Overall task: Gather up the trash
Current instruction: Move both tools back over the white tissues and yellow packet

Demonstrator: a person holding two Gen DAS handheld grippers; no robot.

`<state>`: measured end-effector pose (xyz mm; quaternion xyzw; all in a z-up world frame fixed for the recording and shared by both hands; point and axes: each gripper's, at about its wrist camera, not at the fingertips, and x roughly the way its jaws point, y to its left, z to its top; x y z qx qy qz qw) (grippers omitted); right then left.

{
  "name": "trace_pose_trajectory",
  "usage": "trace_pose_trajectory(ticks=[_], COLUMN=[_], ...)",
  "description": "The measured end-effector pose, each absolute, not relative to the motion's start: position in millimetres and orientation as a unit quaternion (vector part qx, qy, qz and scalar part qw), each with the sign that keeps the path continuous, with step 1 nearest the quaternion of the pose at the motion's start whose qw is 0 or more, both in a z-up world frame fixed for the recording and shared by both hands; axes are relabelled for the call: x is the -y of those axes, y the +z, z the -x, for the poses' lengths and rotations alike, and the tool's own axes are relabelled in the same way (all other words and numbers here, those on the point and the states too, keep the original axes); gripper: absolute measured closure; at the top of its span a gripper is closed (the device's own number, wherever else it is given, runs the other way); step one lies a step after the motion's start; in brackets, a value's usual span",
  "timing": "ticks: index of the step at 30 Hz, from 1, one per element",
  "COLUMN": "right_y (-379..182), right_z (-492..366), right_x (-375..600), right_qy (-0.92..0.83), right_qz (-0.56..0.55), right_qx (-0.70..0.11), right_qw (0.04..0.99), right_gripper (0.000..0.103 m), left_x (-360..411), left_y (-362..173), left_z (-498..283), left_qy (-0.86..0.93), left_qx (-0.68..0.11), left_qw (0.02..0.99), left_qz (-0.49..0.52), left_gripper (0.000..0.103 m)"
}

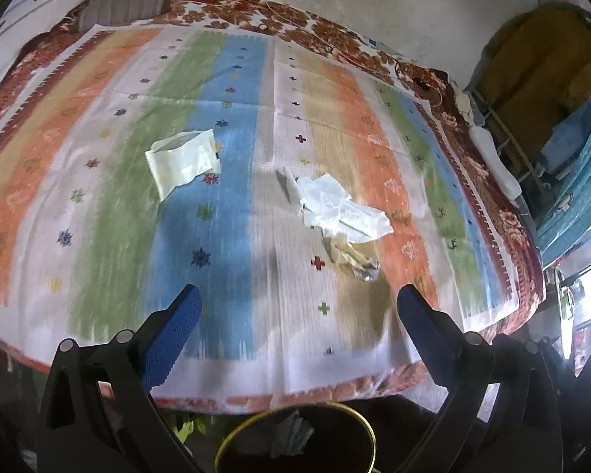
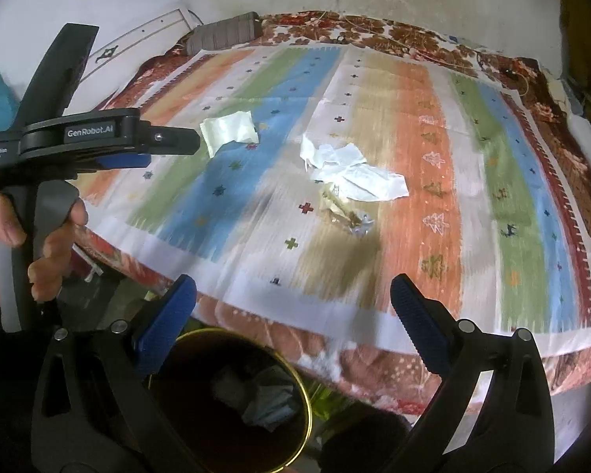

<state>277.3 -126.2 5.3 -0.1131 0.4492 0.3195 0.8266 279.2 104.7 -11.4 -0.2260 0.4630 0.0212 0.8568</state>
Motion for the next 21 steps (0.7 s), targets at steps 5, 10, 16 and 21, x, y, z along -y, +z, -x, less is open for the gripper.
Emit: trace_pose_trajectory(ticks=[5, 10, 16, 21], right_y=[-11.4, -25.3, -46.5, -60.0], right_z=[-302.8, -324.9, -348.0, -364.8], right_x=[119.0, 116.2, 107.9, 92.4], right_qy=[0.324, 0.322, 0.318, 0.322], right_qz=[0.114, 0.116, 0.121, 0.143], right_qx=[-0.462, -0.461, -0.466, -0.452], right_qw=[0.818, 0.819, 0.816, 0.820], right_gripper=[0.010, 0.011, 0.013, 0.016], left_x=[-104.2, -107.6, -118.5, -124.4], left_y=[-21.2, -37.1, -65.4, -88.3], left_z=[-305.7, -332.4, -366.2, -389.0], left_qy=[0.008, 0.002, 0.000, -0.008], left_qx=[-0.467, -0.487, -0.505, -0.513], left_qw=[0.857, 0.843, 0.824, 0.817], left_qz=[0.218, 0.228, 0.255, 0.261], left_gripper=[0.007, 0.013, 0.022, 0.029])
